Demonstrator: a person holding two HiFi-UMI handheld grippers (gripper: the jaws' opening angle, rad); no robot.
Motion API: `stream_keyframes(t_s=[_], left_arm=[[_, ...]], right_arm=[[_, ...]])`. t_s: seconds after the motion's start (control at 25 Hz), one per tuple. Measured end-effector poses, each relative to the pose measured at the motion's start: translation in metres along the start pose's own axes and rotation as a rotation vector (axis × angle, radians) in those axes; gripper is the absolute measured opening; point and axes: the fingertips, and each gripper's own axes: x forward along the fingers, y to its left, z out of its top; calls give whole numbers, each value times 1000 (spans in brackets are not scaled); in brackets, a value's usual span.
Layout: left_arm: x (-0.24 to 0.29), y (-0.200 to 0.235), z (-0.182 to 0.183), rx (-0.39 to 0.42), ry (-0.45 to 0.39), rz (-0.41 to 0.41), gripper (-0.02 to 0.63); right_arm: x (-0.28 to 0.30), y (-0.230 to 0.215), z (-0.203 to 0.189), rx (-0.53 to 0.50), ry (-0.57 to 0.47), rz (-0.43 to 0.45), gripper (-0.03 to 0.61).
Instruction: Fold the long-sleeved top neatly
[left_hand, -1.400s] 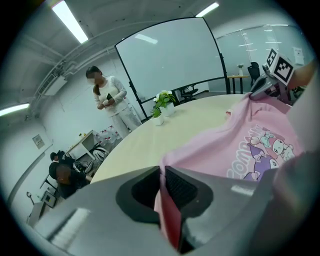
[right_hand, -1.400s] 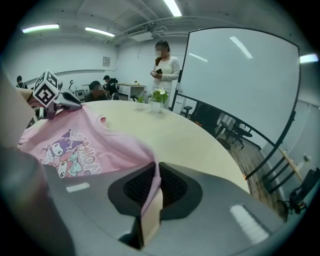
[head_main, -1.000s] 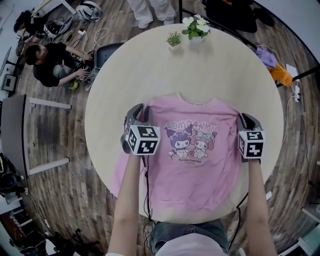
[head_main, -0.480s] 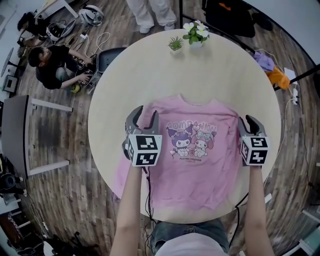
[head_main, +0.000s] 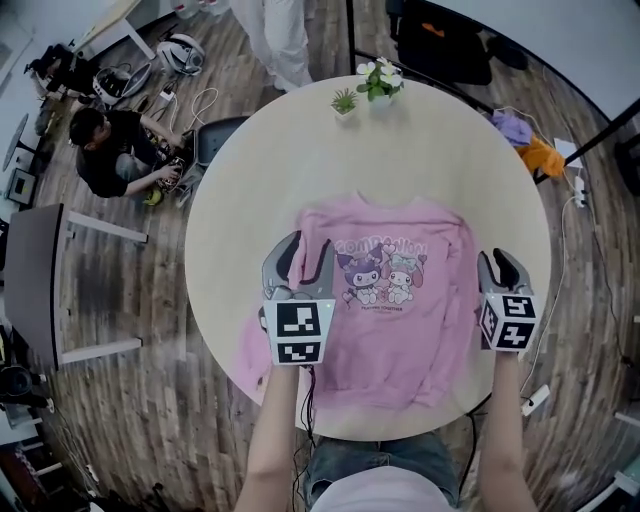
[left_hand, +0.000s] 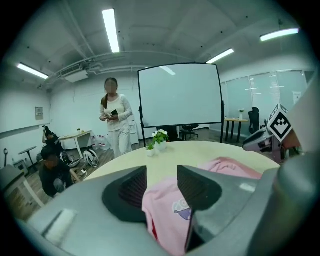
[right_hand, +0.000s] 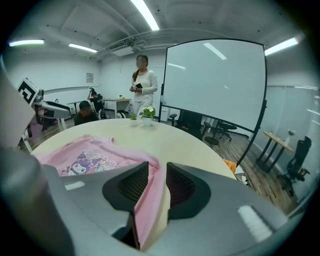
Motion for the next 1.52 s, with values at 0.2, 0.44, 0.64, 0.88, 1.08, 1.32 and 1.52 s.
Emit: stream_keyframes(t_s=[0.2, 0.44, 0.64, 0.88, 1.08, 1.32, 1.52], left_arm=[[-29, -19, 3, -15, -36, -35, 190], [-60, -41, 5, -25, -72, -77, 190], [-82, -59, 7, -15, -89, -98, 190], [-104, -83, 5, 21, -96, -112, 190], [-122, -100, -6, 8, -87, -107, 190], [-137, -121, -34, -10, -44, -115, 190], [-148, -141, -56, -19, -7, -131, 190]], right_arm=[[-38, 11, -12, 33, -27, -24, 138], [-79, 20, -30, 74, -47, -59, 140], [-105, 29, -45, 110, -53, -63, 143], [-132, 35, -63, 159, -55, -60, 154], [-151, 44, -85, 171, -37, -34, 163], [-165, 60, -123, 177, 11, 6, 170], [-173, 75, -155, 184, 54, 40, 172]])
